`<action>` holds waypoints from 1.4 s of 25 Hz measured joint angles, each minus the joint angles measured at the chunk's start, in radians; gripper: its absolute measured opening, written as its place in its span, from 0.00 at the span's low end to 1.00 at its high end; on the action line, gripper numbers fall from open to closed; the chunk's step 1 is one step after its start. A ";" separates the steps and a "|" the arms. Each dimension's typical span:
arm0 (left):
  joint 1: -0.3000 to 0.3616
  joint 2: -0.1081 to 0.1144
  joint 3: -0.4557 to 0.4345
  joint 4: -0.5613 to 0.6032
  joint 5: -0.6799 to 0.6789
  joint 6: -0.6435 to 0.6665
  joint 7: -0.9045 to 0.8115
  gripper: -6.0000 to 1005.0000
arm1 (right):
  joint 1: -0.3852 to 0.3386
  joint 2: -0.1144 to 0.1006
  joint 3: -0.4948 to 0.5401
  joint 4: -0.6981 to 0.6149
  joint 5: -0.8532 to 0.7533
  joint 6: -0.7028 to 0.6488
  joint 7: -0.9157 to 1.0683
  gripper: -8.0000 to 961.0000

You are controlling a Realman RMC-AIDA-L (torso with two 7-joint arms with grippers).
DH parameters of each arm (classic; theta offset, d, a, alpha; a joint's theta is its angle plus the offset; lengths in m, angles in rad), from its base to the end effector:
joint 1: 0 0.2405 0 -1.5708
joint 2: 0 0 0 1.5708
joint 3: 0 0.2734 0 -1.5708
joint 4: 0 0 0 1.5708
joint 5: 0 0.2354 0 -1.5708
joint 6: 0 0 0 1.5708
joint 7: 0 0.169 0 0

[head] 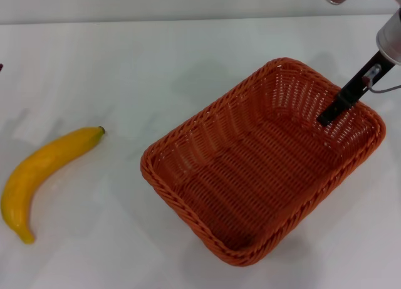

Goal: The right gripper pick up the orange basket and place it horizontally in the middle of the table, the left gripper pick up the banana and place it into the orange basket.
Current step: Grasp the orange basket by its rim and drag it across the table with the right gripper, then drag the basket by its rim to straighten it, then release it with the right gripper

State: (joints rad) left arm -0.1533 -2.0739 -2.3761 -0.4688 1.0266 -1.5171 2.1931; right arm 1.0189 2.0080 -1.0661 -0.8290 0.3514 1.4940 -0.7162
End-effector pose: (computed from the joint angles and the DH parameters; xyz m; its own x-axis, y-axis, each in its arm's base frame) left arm -0.3726 0.2950 0.0539 0.4661 -0.0989 0.8792 0.7779 -0.4276 -0.4605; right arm 0.1812 0.4750 -0.0083 0.6929 -0.6666 0.2748 -0.5078 -0.7217 -0.4704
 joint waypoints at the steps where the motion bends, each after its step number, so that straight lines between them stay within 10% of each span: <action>1: -0.001 0.000 0.000 0.000 0.001 0.000 0.000 0.80 | 0.001 0.000 -0.003 0.002 0.000 -0.004 0.000 0.81; 9: -0.003 0.000 0.000 -0.001 0.001 0.002 0.001 0.80 | 0.019 -0.003 -0.029 0.003 -0.004 -0.006 -0.021 0.79; 19: -0.016 0.000 -0.005 -0.001 0.001 0.000 0.002 0.79 | 0.051 -0.002 -0.048 0.036 -0.033 0.027 -0.022 0.31; 35: -0.025 0.008 -0.011 -0.028 -0.003 0.007 -0.002 0.79 | -0.086 -0.058 0.323 -0.143 -0.014 0.213 0.164 0.16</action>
State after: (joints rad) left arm -0.1786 -2.0663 -2.3868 -0.4972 1.0238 -1.5103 2.1906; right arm 0.9333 1.9500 -0.7436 -0.9717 0.3378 1.7066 -0.5518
